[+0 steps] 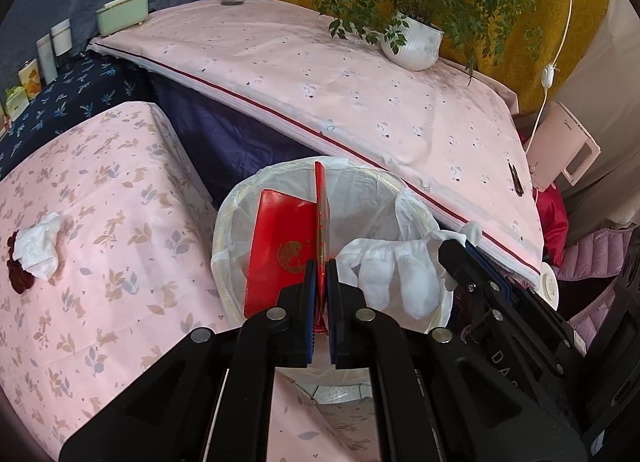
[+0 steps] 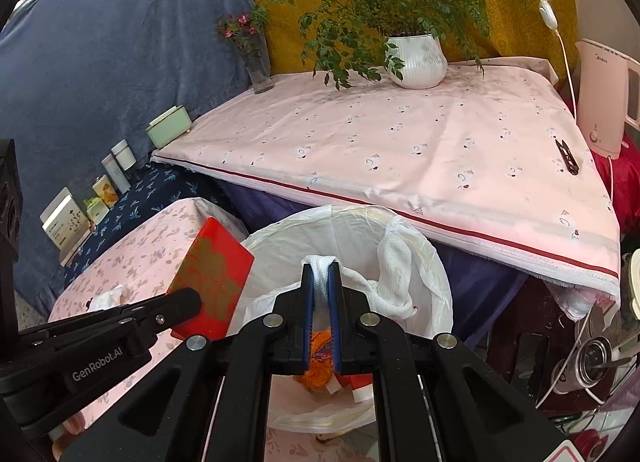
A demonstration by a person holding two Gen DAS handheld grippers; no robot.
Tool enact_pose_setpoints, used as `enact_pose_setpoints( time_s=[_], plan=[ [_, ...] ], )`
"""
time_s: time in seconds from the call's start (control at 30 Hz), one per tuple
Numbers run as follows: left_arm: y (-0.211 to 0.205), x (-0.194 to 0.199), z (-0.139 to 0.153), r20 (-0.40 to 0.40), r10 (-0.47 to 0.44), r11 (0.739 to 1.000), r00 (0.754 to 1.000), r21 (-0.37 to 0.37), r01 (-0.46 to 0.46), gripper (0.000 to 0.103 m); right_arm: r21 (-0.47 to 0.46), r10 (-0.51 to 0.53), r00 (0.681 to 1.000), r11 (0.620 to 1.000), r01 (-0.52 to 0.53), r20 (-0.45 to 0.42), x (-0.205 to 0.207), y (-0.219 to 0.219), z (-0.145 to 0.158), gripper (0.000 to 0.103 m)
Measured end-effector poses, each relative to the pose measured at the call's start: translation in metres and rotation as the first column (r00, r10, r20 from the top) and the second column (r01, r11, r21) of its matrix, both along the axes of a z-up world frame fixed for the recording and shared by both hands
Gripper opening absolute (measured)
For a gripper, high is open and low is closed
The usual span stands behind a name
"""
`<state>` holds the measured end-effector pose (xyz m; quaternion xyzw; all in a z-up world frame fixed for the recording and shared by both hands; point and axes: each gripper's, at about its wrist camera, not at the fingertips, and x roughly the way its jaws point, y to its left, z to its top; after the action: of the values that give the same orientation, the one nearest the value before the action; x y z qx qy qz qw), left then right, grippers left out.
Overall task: Collect trash
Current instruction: 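Carry the red card and gloves over the wastebasket and open both tools, then move both open tools back toward the scrunchie and white tissue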
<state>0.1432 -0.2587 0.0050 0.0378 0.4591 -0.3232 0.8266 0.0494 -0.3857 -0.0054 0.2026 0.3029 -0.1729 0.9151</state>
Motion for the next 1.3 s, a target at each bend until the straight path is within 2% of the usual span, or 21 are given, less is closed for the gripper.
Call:
enact_pose_setpoints(
  time_s=[0.1,0.2,0.27,0.37,0.47,0.63,1.07,1.3],
  plan=[
    [-0.001,0.003,-0.003,-0.004,0.004,1.0,1.0,0.003,-0.004,0.007,0.004,0.003,1.0,1.0,-0.003,-0.004,0.004,0.0,-0.002,0.007],
    [0.002,0.006,-0.007,-0.004,0.017,1.0,1.0,0.009,-0.017,0.022,0.005,0.01,1.0,1.0,-0.01,-0.009,0.008,0.002,-0.004,0.01],
    [0.006,0.008,-0.008,0.009,0.036,0.999,0.999,0.016,-0.036,0.041,0.011,0.013,1.0,1.0,-0.013,-0.011,0.01,0.003,-0.005,0.013],
    [0.012,0.01,-0.008,0.03,0.061,0.998,0.998,0.032,-0.062,0.05,0.014,0.02,1.0,1.0,-0.02,-0.012,0.014,0.007,-0.006,0.014],
    [0.02,0.013,-0.008,0.043,0.088,0.995,0.995,0.039,-0.09,0.053,0.005,0.027,0.999,1.0,-0.027,-0.017,0.016,0.014,-0.006,0.023],
    [0.035,0.017,-0.006,0.05,0.124,0.991,0.991,0.037,-0.126,0.053,-0.007,0.037,0.999,0.999,-0.037,-0.02,0.017,0.021,-0.003,0.029],
    [0.061,0.013,0.001,0.081,0.166,0.985,0.983,0.033,-0.169,0.053,-0.034,0.075,0.997,0.997,-0.076,-0.028,0.018,0.048,0.004,0.032],
    [0.076,0.012,0.003,0.097,0.193,0.979,0.976,0.041,-0.198,0.053,-0.046,0.093,0.995,0.994,-0.095,-0.033,0.018,0.06,0.006,0.038]
  ],
)
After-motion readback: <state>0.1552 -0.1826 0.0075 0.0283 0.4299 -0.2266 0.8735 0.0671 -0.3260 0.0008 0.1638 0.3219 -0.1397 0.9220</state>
